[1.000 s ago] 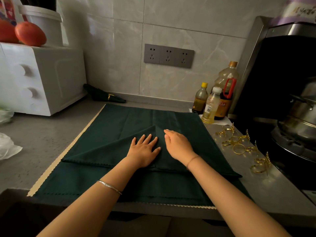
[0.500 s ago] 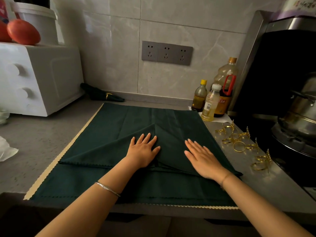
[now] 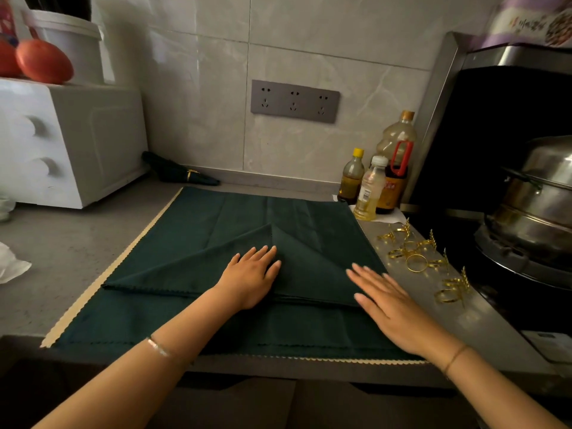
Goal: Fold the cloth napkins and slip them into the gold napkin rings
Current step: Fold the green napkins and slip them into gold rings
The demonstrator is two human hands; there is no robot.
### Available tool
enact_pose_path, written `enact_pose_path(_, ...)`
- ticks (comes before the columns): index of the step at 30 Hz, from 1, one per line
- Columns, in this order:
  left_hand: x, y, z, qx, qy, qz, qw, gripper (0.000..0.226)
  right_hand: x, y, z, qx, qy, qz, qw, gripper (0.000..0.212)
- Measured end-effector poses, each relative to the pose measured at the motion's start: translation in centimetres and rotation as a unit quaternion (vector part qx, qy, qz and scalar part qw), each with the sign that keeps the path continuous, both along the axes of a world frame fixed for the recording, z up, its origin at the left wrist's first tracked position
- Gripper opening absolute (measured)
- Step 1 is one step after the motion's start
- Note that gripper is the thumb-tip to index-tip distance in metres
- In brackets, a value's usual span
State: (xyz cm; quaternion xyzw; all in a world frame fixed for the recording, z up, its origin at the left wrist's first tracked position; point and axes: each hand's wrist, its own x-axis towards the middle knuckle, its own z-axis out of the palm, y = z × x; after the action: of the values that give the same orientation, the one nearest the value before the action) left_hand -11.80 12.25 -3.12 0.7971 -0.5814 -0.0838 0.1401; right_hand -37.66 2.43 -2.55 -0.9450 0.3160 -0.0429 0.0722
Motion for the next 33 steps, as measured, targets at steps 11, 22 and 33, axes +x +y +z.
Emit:
enact_pose_path(11,-2.7,7.4,0.6,0.033,-0.011,-0.088,0.995,0.054,3.7,4.4,-0.1,0.056,0.036,0.134,0.989,0.049)
enact_pose_path(22,-2.5,8.0,-0.5,0.019,-0.054,-0.123,0.991,0.093,3.7,3.7,1.0,-0.005,0.035,0.136,0.99,0.046)
enact_pose_path(33,-2.1,8.3,-0.6,0.006,-0.057,-0.144,0.988,0.086,-0.7,-2.1,6.1,-0.032,0.055,-0.004,0.998,0.029)
